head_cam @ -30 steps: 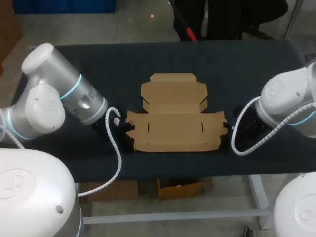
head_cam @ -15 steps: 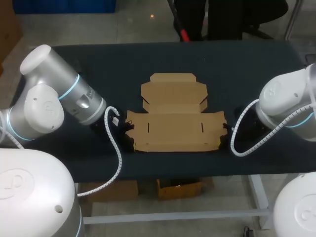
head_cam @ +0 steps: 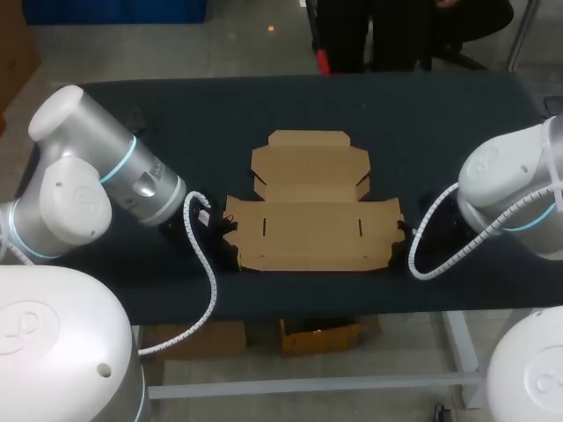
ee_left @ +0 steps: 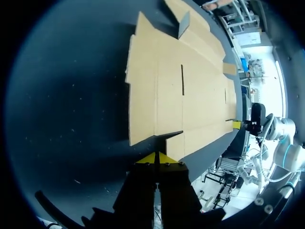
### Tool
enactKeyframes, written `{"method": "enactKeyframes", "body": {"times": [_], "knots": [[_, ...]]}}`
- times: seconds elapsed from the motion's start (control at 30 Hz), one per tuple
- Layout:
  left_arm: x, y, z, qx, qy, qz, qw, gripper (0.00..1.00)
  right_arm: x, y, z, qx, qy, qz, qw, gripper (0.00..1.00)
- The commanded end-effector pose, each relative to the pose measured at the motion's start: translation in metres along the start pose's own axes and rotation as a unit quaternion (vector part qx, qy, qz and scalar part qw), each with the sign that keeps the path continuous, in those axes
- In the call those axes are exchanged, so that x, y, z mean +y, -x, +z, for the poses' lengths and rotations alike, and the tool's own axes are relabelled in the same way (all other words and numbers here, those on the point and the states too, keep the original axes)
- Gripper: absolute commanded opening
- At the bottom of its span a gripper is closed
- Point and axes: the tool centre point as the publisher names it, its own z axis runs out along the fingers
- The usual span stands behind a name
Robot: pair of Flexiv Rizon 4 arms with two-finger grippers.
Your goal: Assemble the packaging by folding the flat box into shape, placing the metal phone stand inside, and closing the box properly
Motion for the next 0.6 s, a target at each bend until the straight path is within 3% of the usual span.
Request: {"method": "enactKeyframes", "body": {"times": [0.03, 0.6], "knots": [[0.0010, -0.0023, 0.0010, -0.004, -0.002, 0.001, 1.000, 0.00, 0.0003, 0.0004, -0.0034, 0.010, -0.001, -0.001, 1.000, 0.00], [0.0004, -0.0053, 0.0015, -0.007, -0.008, 0.005, 1.000, 0.00, 0.0018, -0.0025, -0.0025, 0.023, -0.014, -0.005, 1.000, 0.00]]}}
